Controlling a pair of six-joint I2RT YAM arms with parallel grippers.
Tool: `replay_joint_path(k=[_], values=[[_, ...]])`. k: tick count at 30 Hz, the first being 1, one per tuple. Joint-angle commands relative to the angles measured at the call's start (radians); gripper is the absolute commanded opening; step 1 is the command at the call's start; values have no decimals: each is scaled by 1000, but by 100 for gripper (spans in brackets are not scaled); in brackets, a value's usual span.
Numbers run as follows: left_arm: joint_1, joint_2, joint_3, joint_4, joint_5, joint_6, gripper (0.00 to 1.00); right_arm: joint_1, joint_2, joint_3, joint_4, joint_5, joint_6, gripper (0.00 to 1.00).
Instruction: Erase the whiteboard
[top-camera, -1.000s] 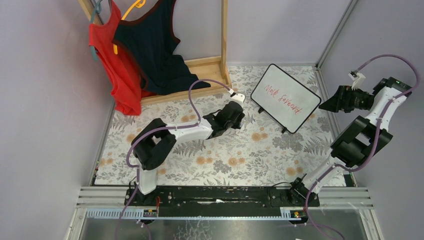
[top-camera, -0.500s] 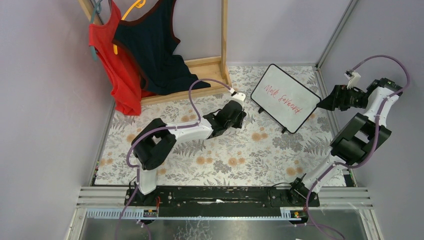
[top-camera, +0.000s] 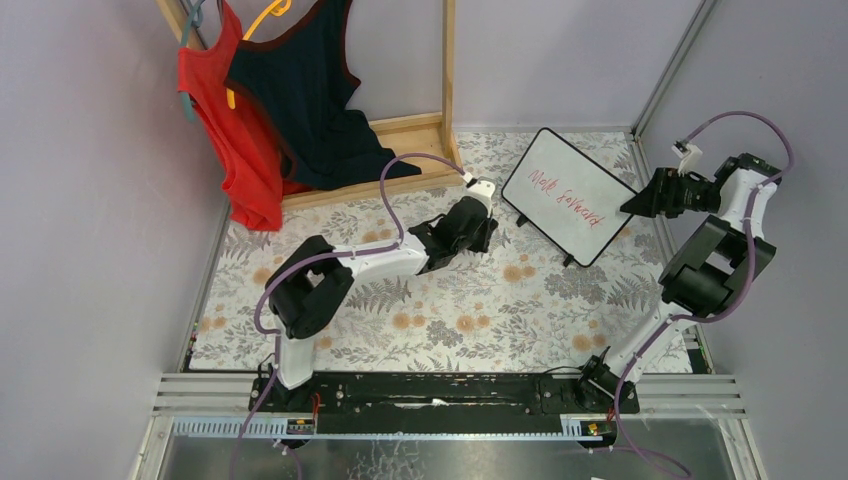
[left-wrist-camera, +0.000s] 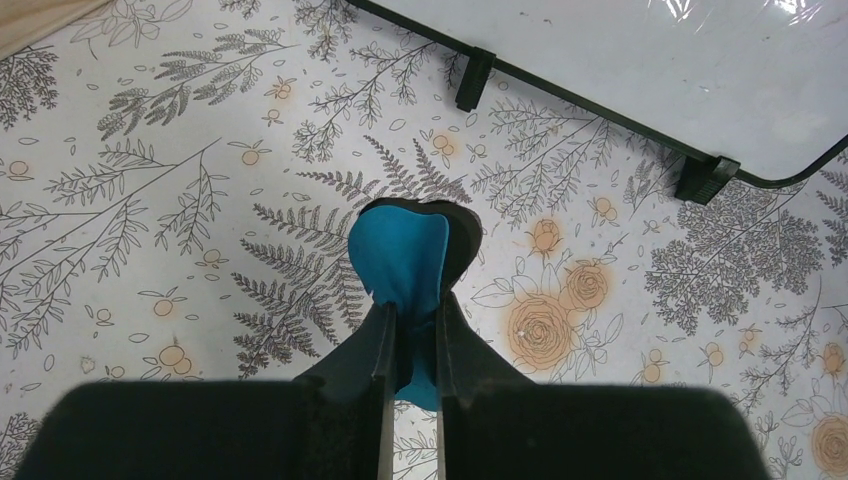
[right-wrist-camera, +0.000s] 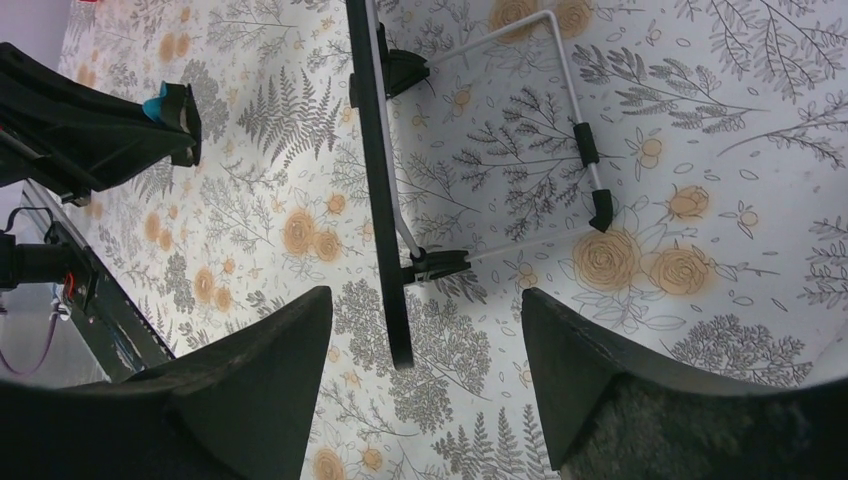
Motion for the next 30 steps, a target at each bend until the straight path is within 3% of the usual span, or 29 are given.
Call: replay_joint_path(k=[1,12,21,30], values=[[-3,22,27,40,16,8,0,19,-30,12,24,-47,26,75],[-3,32,37,31,29,5,0,39,-13,12,30,-69,35,62],[-3,38,45,21,35,2,0,54,-7,18,54,-78,57,61],[-3,43,49,19,41,-1,0,57,1,30,59,-72,69,25]])
